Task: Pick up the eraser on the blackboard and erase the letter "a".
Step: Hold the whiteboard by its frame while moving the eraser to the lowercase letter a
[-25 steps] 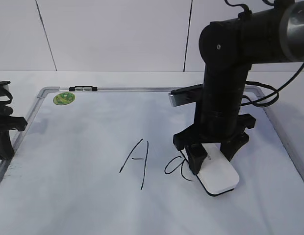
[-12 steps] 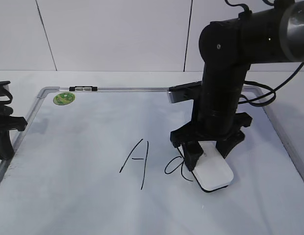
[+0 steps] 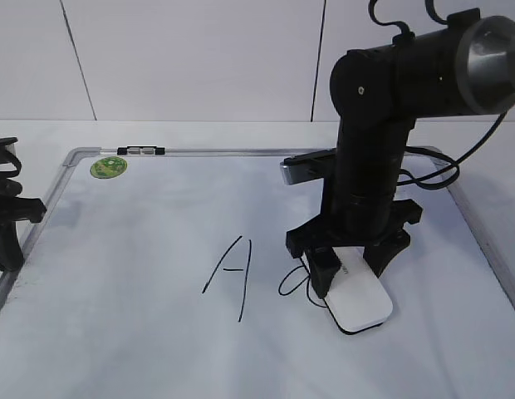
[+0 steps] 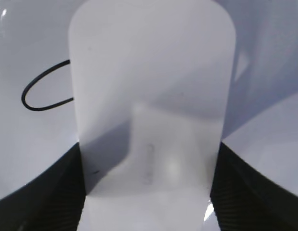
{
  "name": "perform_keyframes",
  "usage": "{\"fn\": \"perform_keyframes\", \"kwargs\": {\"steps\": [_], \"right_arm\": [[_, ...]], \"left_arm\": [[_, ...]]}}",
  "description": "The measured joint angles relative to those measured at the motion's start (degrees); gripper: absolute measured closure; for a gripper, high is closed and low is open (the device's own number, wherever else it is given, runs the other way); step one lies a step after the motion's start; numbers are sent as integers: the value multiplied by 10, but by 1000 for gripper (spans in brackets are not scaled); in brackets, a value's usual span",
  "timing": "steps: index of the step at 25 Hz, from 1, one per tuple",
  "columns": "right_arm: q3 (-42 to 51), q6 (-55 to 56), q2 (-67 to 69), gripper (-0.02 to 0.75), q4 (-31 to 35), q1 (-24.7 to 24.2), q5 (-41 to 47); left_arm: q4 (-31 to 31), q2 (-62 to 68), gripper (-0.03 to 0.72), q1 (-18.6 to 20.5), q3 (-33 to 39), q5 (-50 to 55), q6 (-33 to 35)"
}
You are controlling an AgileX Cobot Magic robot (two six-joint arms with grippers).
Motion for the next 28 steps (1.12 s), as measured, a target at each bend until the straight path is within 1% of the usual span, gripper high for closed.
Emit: {"fn": "perform_keyframes", "kwargs": {"steps": [6, 14, 23, 28], "right_arm": [[0, -3, 0, 196, 0, 8, 2], [-3, -4, 4, 196, -7, 42, 0], [-5, -15, 4, 196, 25, 64, -1], [-5, -17, 4, 196, 28, 76, -1]], "left_arm": [[0, 0, 671, 0, 0, 0, 0], [0, 0, 671, 0, 0, 0, 0], [-1, 0, 671, 0, 0, 0, 0], [-1, 0, 671, 0, 0, 0, 0]]}}
